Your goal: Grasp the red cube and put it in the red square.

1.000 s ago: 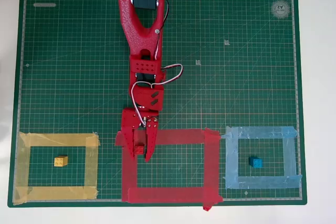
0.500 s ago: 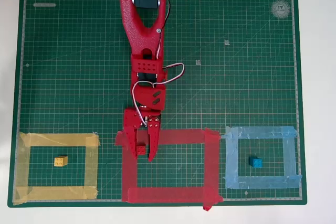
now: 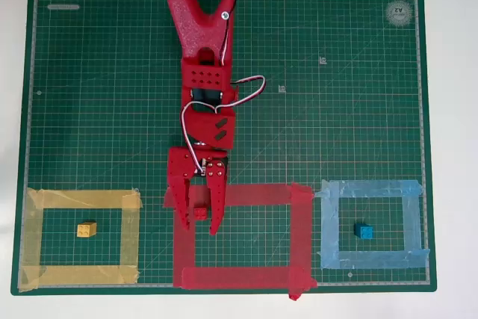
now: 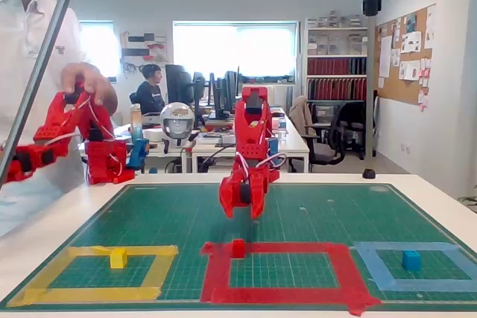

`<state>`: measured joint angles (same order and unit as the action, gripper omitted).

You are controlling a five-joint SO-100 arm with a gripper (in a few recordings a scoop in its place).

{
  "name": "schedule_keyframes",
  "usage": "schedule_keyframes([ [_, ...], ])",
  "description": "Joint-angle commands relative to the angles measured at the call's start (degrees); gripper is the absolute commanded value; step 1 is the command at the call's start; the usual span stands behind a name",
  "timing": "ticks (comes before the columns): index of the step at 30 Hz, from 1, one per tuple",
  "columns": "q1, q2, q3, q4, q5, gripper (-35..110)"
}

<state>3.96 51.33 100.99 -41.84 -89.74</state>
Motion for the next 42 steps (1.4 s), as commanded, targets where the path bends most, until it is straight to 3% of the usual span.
schedule_keyframes([
  [1, 2.8, 14.4, 4.8, 3.7, 2.0, 5],
  [4, 4.2, 22.7, 8.8, 11.6, 3.0, -1],
  [17, 4.4, 18.9, 21.1, 11.4, 3.0, -1],
  [42, -0.7, 2.1, 4.1, 7.9, 2.5, -1],
])
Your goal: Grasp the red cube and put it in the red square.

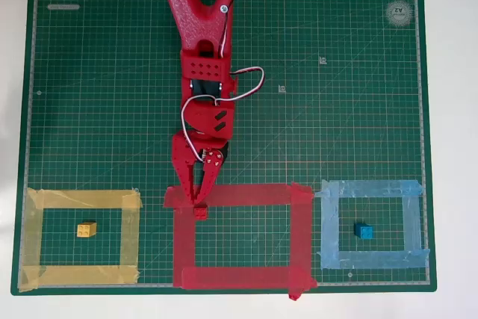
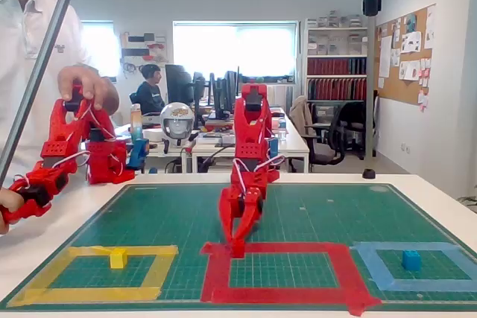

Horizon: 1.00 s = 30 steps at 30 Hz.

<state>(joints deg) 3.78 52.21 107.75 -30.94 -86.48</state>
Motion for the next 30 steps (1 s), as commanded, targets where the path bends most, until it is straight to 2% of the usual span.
schedule_keyframes([
  [1, -0.7, 1.2, -2.6, -3.0, -0.7, -1],
  [30, 1.1, -1.1, -4.0, -5.0, -1.2, -1],
])
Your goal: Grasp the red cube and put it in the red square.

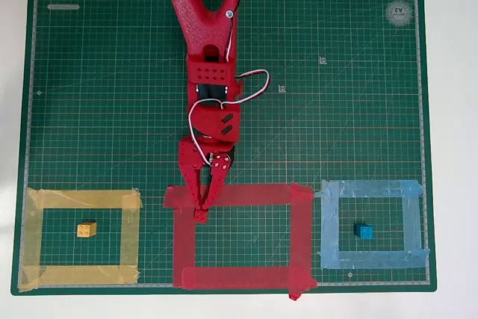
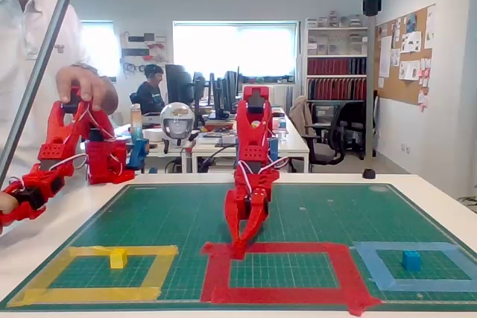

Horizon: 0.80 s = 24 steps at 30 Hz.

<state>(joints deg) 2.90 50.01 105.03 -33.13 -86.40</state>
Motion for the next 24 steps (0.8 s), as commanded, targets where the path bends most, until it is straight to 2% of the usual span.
schedule_keyframes([
  [1, 2.3, 1.1, -1.1, -2.8, -1.5, -1],
  [24, 2.7, -7.2, -13.1, -2.8, -2.6, -1],
])
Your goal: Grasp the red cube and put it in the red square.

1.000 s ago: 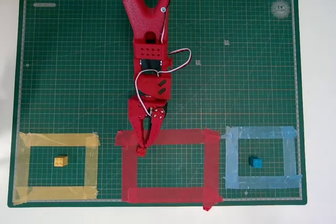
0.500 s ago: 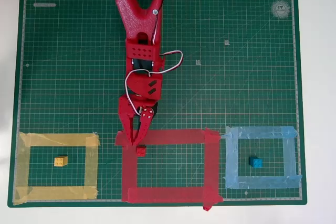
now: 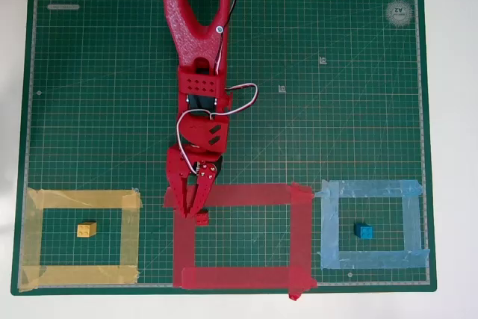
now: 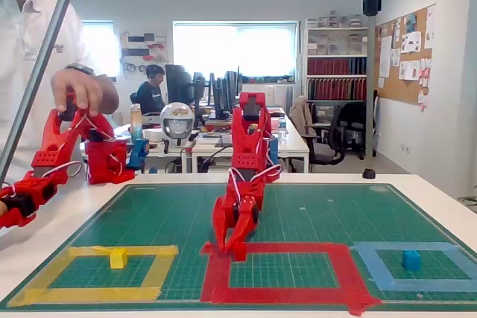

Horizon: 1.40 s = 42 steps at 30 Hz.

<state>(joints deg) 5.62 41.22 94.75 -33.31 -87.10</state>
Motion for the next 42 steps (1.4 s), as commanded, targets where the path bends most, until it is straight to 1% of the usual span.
schedule_keyframes([
  [1, 0.0, 1.5, -2.8, -2.6, -2.1, -1],
  [11, -0.4, 1.4, -4.2, -3.0, -2.5, -1],
  [18, -2.2, -0.1, -1.8, -12.5, -3.4, -1],
  [22, -2.9, -0.1, 0.5, -15.4, -4.0, -1],
  [42, -1.4, 0.4, 3.3, -17.1, -4.5, -1],
])
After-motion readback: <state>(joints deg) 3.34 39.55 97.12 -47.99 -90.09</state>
